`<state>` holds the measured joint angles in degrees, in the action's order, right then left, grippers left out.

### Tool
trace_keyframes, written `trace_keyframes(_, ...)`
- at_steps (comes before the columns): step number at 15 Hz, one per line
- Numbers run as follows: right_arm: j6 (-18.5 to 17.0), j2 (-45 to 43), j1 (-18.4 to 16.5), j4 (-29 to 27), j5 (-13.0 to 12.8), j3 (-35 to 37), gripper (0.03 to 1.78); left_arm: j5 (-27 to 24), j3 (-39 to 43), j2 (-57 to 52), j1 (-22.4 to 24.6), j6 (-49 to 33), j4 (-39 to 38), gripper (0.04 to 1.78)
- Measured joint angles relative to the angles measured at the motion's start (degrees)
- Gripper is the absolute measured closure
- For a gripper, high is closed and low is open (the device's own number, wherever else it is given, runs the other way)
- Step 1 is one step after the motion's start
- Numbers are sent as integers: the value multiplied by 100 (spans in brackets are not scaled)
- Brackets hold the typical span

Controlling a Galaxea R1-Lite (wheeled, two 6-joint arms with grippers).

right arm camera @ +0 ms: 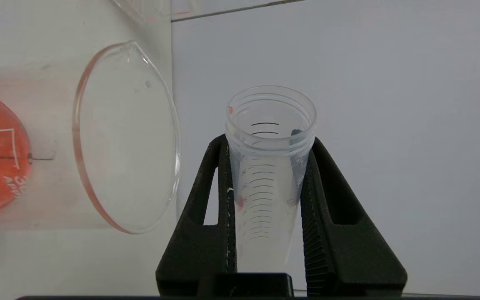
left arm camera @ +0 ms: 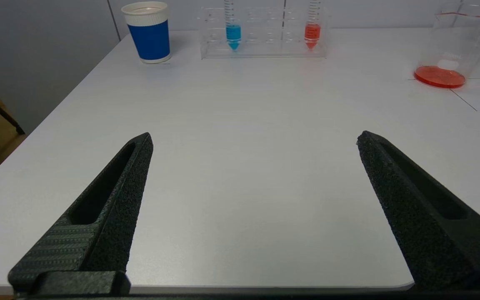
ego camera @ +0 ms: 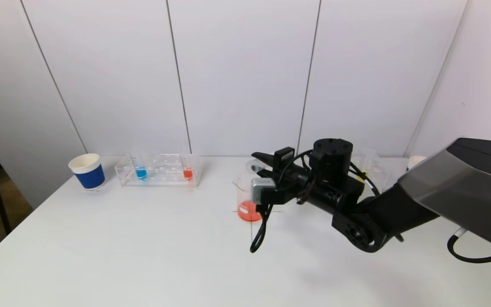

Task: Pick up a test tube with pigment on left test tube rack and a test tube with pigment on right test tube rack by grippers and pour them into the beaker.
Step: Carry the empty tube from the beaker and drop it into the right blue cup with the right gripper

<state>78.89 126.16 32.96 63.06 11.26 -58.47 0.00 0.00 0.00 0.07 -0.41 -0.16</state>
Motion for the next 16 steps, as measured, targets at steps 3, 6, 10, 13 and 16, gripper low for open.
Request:
trace_keyframes(3,-411,-20,-46,240,-52,113,131,0,0,0,0,0,0,10)
trace_keyframes(6,-1108,-44,-113,728,-366,222,131,0,0,0,0,-2,0,10)
trace_keyframes(10,-2013,-171,-124,766,-831,172,131,0,0,0,0,0,0,10)
trace_keyframes(13,-2738,-301,-157,708,-1164,-85,131,0,0,0,0,1,2,10)
trace_keyframes(16,-3385,-422,-196,610,-1562,-352,131,0,0,0,0,-2,2,10)
